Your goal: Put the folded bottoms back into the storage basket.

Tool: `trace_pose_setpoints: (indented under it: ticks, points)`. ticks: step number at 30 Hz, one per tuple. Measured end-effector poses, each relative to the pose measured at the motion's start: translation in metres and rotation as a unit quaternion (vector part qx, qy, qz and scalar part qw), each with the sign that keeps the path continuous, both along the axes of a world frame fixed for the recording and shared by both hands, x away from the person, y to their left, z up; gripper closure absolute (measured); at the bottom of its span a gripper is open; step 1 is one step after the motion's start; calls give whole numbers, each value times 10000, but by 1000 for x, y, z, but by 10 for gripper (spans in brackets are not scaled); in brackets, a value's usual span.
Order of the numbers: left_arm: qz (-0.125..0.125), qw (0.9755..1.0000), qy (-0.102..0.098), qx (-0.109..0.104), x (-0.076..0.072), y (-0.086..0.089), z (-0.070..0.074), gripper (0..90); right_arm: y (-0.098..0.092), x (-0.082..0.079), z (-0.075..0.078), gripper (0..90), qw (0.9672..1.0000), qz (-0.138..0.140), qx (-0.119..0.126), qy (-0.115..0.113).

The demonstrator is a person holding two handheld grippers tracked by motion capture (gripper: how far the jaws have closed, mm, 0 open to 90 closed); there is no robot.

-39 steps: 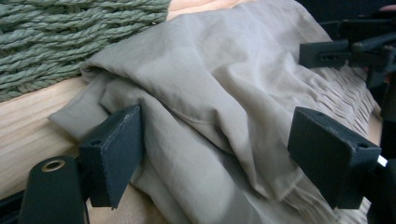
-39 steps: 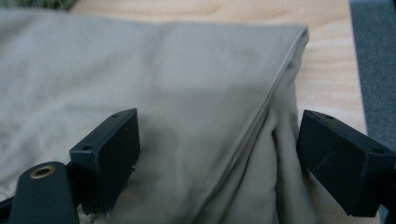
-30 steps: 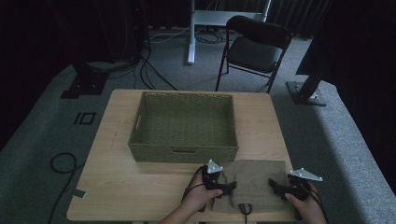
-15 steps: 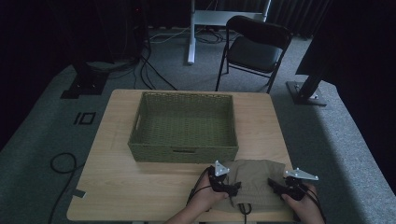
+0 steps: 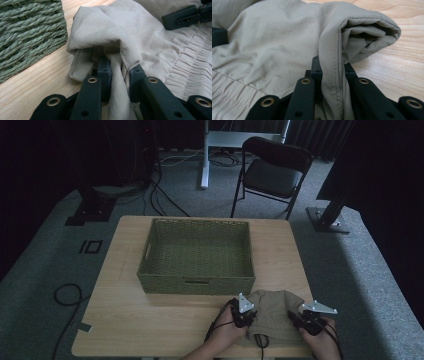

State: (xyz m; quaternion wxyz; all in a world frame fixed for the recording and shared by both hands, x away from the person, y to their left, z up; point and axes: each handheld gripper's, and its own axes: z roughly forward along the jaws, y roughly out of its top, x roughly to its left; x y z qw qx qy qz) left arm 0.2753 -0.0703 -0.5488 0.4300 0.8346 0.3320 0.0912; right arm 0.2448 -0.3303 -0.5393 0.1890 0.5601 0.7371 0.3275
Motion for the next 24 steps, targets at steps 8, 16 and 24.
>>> trace_pose_setpoints:
  ticks: [8,16,24]
  points:
    - [-99,9998,24,-170,-3,5,15,803,-7,-4,5,801,9991,-10,425,53]
    - [-140,9992,-239,-273,-8,10,34,802,-6,-9,24,802,9981,51,598,-145]
    - [-163,9975,-361,-591,-13,17,62,801,-8,-13,45,803,9966,43,746,-350]
